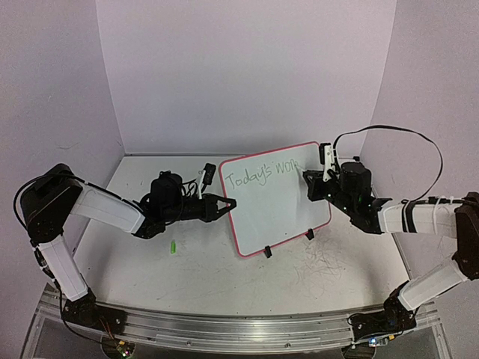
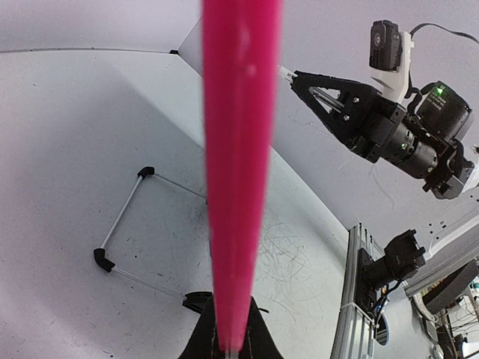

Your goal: Write a sentence on the whiteboard

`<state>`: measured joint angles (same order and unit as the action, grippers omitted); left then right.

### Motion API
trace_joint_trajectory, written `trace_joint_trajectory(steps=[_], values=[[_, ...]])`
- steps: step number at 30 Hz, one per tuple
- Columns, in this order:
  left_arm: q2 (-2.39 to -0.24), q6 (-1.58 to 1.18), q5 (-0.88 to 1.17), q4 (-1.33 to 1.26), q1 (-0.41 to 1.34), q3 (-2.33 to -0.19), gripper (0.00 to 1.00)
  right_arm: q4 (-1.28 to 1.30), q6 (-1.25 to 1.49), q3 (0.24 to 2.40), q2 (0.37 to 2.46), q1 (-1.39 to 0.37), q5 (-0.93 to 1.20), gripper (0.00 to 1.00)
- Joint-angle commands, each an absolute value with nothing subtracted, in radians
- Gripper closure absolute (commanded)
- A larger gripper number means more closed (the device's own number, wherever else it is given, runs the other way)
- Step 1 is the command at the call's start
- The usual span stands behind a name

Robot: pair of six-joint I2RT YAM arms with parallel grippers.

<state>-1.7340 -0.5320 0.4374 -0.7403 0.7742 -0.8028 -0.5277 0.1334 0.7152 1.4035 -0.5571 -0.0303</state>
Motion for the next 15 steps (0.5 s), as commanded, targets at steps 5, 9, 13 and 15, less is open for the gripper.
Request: trace_joint_trajectory(steps=[5,9,13,15], values=[[-1.692,-0.518,0.452,-0.742,0.778,-0.801,1.0,-0.508,0.143,0.7,1.38,-0.563,-0.057,1.0],[-1.686,-0.518,0.451,-0.742,0.778,-0.796,1.0,-0.511,0.144,0.716,1.39,-0.563,-0.088,1.0],[-1.686,-0.518,0.451,-0.742,0.778,-0.795,1.0,-0.517,0.141,0.745,1.412,-0.563,-0.097,1.0],[-1.686,-0.517,0.451,-0.741,0.778,-0.796,1.0,-0.526,0.143,0.754,1.419,-0.563,-0.103,1.0]])
